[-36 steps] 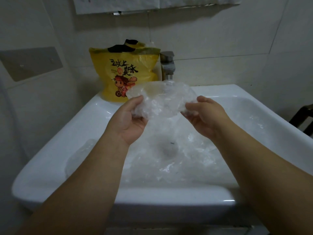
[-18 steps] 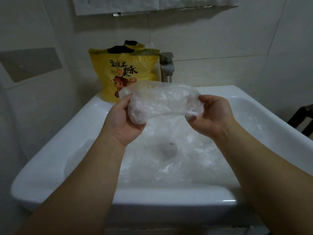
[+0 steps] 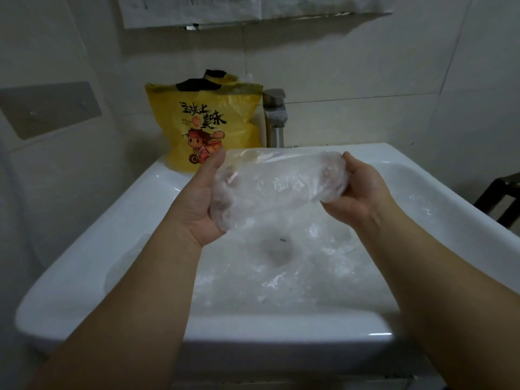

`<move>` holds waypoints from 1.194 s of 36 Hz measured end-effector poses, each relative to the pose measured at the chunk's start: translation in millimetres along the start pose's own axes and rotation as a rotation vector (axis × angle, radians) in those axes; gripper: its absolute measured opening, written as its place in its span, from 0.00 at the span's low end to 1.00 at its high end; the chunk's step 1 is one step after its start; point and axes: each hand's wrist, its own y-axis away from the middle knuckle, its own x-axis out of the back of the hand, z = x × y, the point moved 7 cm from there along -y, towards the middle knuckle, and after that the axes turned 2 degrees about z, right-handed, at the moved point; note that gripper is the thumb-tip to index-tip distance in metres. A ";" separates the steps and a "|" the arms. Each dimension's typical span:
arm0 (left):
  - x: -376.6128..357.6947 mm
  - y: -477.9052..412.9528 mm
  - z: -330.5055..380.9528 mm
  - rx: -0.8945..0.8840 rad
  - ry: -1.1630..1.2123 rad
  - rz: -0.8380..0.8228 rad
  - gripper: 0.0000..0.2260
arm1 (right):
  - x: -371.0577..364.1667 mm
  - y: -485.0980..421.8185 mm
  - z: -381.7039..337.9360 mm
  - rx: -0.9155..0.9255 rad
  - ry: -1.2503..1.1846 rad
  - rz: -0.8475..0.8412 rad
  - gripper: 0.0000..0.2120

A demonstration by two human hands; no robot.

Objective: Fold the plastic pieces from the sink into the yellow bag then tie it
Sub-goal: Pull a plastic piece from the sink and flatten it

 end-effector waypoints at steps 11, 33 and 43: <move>21.3 -10.3 -10.1 0.011 -0.342 0.192 0.16 | 20.6 -15.1 -13.2 0.007 -0.250 0.102 0.18; -6.6 6.8 5.2 0.013 0.164 0.037 0.17 | 9.0 -12.2 -5.2 0.025 0.205 0.044 0.13; 47.4 8.1 -6.3 0.132 -0.688 0.544 0.07 | -8.4 3.5 -2.7 0.005 0.364 -0.167 0.26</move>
